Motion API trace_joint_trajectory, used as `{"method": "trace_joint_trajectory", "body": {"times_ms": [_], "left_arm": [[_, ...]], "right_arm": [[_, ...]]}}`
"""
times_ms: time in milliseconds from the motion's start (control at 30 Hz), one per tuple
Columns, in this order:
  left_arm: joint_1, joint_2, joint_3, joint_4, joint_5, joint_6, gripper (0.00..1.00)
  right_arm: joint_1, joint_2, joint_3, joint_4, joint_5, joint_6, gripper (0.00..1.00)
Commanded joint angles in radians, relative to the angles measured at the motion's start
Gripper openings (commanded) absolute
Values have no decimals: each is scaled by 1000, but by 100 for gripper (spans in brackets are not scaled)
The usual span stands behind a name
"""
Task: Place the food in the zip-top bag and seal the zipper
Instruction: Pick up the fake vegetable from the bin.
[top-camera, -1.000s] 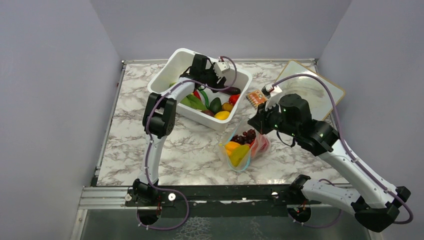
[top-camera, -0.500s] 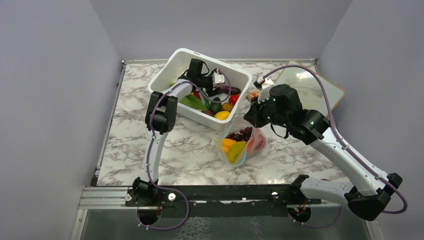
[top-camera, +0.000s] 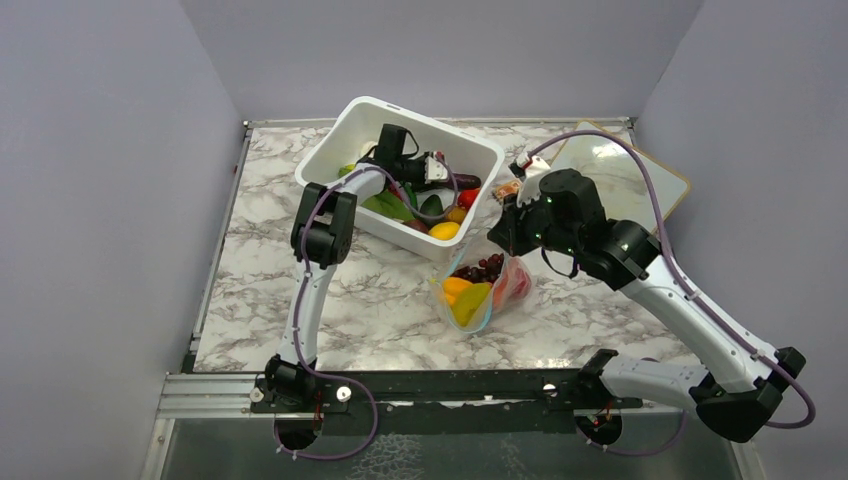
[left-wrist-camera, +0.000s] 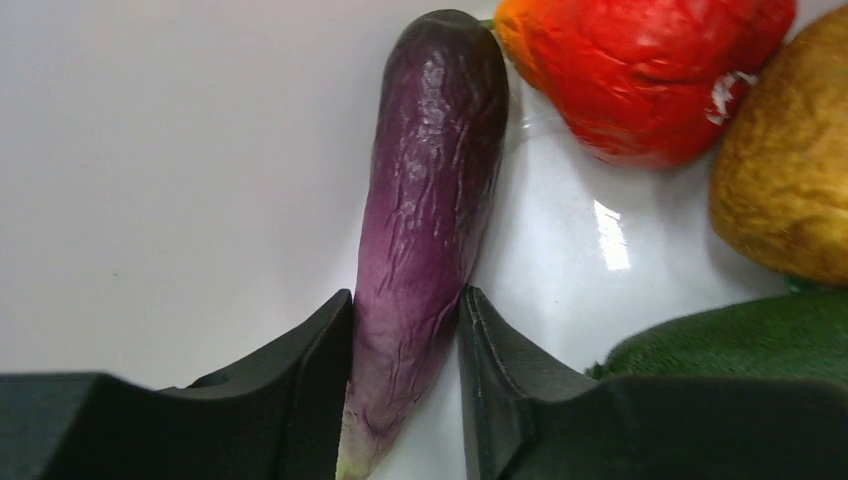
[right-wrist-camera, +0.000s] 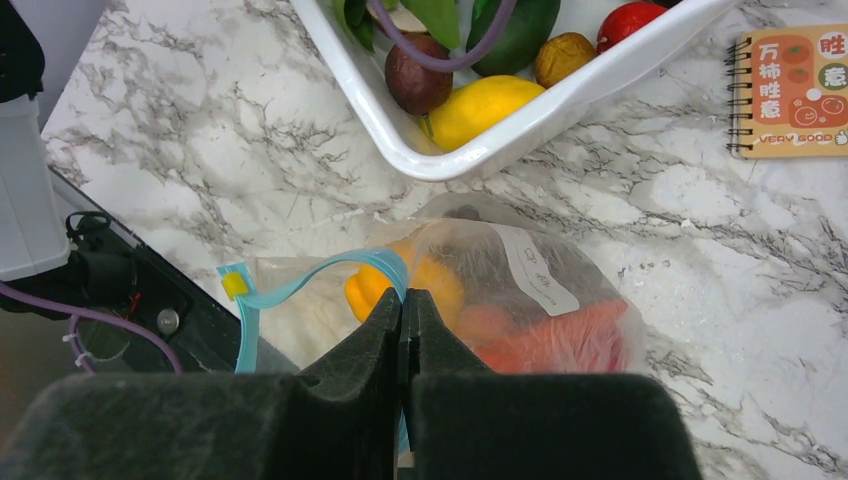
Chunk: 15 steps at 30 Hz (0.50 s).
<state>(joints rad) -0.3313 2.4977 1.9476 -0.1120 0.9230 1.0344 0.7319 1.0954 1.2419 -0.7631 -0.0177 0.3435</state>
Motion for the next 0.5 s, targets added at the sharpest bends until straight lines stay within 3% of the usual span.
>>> {"method": "trace_joint_trajectory", "body": {"times_ms": [0, 100, 267, 467], "left_arm": [[-2, -78, -78, -13, 20, 57, 31], [-2, -103, -107, -15, 8, 63, 24], [-2, -187, -196, 21, -15, 64, 5], [-2, -284, -273, 88, -60, 9, 0]], "right_arm": [[1, -45, -14, 36, -18, 24, 1], [1, -71, -38, 46, -36, 35, 1], [1, -105, -71, 48, -47, 39, 1], [1, -154, -122, 90, -44, 46, 1]]}}
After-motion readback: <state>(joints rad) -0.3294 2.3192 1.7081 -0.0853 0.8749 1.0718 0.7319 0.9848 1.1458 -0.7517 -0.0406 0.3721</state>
